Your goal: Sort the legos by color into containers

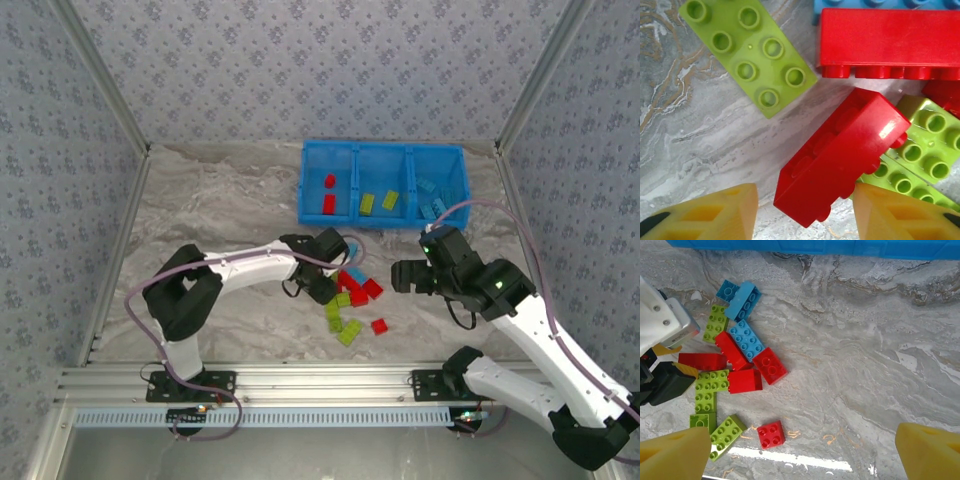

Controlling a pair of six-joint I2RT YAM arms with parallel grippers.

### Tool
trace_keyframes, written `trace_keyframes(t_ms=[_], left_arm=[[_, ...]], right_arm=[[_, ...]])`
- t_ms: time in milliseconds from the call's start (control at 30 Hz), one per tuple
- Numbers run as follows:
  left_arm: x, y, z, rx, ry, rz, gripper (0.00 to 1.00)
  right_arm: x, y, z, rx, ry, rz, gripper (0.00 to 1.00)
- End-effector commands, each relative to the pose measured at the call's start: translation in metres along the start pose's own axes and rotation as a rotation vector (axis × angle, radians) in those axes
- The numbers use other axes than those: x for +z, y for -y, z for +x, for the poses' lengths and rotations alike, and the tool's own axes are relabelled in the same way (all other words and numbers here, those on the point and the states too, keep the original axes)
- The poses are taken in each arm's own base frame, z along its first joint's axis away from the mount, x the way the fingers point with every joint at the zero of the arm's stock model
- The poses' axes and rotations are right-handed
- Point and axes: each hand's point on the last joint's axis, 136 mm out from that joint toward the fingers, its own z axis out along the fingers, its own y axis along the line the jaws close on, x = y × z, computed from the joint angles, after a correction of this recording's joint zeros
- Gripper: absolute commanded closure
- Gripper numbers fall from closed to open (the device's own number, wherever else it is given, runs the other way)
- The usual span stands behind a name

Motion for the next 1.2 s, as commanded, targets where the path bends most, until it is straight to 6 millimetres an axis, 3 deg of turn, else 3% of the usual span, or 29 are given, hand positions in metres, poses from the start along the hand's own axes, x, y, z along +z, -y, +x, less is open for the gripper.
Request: trace_keyframes(t_ms=[0, 300, 467, 600, 733, 933, 1067, 1167], left_arm=[[0.004, 0.004, -0.004, 0.02, -0.004, 0.048, 0.52], [0.018, 0.018, -0.001, 0.022, -0.028, 0.159, 0.61], [0.017, 0.016, -0.002, 0.029, -0.024, 0.155, 0.78], [0.007, 0.013, -0.006, 0.022, 0.012, 0.134, 0.78], [-0.018, 0.002, -0.019, -0.012, 0.11, 0.096, 0.78], [-0.077, -0.026, -0.055, -0.122, 0.321, 0.037, 0.78], [-0.108, -0.072, -0.092, -0.216, 0.419, -0.112, 0.78], [-0.116, -0.111, -0.122, -0.28, 0.451, -0.21, 0.78]], right_arm=[[-0.009, 0.002, -0.002, 0.017, 0.016, 0.01, 0.03], [-0.007, 0.0, -0.001, 0.023, 0.009, 0.002, 0.02], [-0.008, -0.001, -0.001, 0.024, 0.01, 0.002, 0.02], [-0.008, -0.001, -0.001, 0.023, 0.01, 0.001, 0.02], [-0.009, -0.003, -0.002, 0.025, 0.016, -0.009, 0.01], [-0.012, -0.014, -0.007, 0.026, 0.033, -0.051, 0.01], [-0.012, -0.029, -0.015, 0.022, 0.068, -0.107, 0.01], [-0.009, -0.034, -0.016, 0.021, 0.065, -0.112, 0.0]])
